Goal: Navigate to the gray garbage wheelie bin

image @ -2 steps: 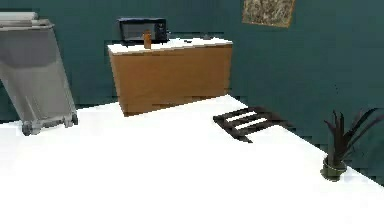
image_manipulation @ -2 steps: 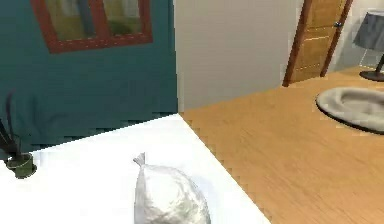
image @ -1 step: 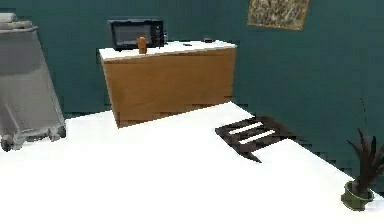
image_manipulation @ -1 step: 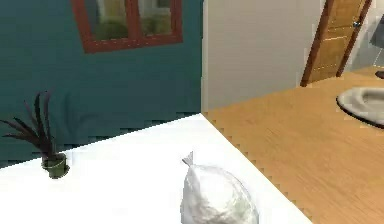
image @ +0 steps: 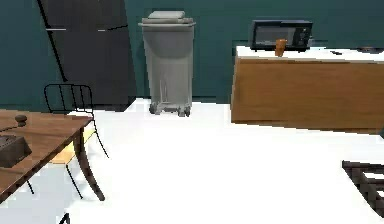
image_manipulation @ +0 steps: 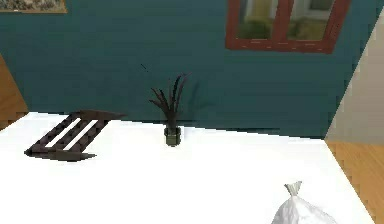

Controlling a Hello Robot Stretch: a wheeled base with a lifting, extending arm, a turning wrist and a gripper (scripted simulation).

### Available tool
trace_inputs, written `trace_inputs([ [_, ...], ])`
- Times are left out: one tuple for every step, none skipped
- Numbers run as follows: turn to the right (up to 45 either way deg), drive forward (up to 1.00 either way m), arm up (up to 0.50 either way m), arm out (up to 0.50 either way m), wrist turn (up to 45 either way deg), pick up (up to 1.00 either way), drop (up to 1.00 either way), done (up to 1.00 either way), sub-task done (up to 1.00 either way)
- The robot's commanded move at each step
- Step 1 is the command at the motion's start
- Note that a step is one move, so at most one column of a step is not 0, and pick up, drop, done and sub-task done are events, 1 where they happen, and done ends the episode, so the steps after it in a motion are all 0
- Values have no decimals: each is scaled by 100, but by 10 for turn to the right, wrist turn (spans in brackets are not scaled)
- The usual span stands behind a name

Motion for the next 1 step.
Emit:
trace_inputs([
  [0, 50, 0, 0, 0, 0, 0, 0, 0],
])
